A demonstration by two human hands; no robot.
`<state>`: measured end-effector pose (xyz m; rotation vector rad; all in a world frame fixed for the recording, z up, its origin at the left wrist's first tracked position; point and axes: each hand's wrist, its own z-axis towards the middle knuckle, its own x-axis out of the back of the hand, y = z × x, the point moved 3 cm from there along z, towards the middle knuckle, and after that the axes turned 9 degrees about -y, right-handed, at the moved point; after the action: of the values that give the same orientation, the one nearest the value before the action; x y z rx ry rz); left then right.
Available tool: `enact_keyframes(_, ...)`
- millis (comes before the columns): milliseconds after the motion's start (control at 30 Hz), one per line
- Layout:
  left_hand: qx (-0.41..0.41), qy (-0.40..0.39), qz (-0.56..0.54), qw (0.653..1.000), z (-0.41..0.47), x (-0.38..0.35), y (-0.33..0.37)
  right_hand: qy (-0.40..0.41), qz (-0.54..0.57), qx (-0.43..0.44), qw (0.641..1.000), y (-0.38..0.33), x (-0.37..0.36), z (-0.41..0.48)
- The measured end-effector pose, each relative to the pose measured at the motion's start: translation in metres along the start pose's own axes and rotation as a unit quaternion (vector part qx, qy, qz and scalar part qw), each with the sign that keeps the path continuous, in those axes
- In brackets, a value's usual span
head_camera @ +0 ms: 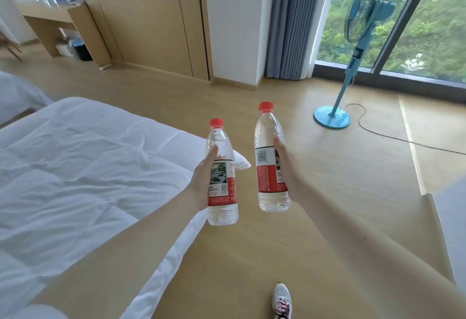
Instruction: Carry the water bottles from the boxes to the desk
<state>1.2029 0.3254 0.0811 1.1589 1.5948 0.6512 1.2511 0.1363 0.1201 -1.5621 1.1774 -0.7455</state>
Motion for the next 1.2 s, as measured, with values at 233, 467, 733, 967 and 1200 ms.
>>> enact_keyframes(233, 0.020, 0.015, 0.033, 0.999, 0.100, -0.053, 0.023, -0.013, 0.003, 0.012, 1.000, -0.035, 0.083, 0.066)
enact_keyframes(467, 0.045, 0.020, 0.004, 0.999, 0.171, -0.109, 0.024, -0.005, 0.027, 0.001, 1.000, -0.042, 0.157, 0.113)
enact_keyframes(733, 0.094, 0.013, 0.014, 0.995, 0.235, -0.132, 0.011, 0.028, 0.037, -0.039, 0.998, -0.031, 0.207, 0.149)
enact_keyframes(967, 0.116, -0.037, -0.006, 0.992, 0.312, -0.132, 0.018, 0.075, 0.045, -0.062, 0.994, -0.037, 0.235, 0.202)
enact_keyframes(1200, 0.127, -0.059, 0.012, 0.990, 0.418, -0.111, 0.077, 0.100, 0.021, -0.058, 0.993, -0.083, 0.242, 0.303)
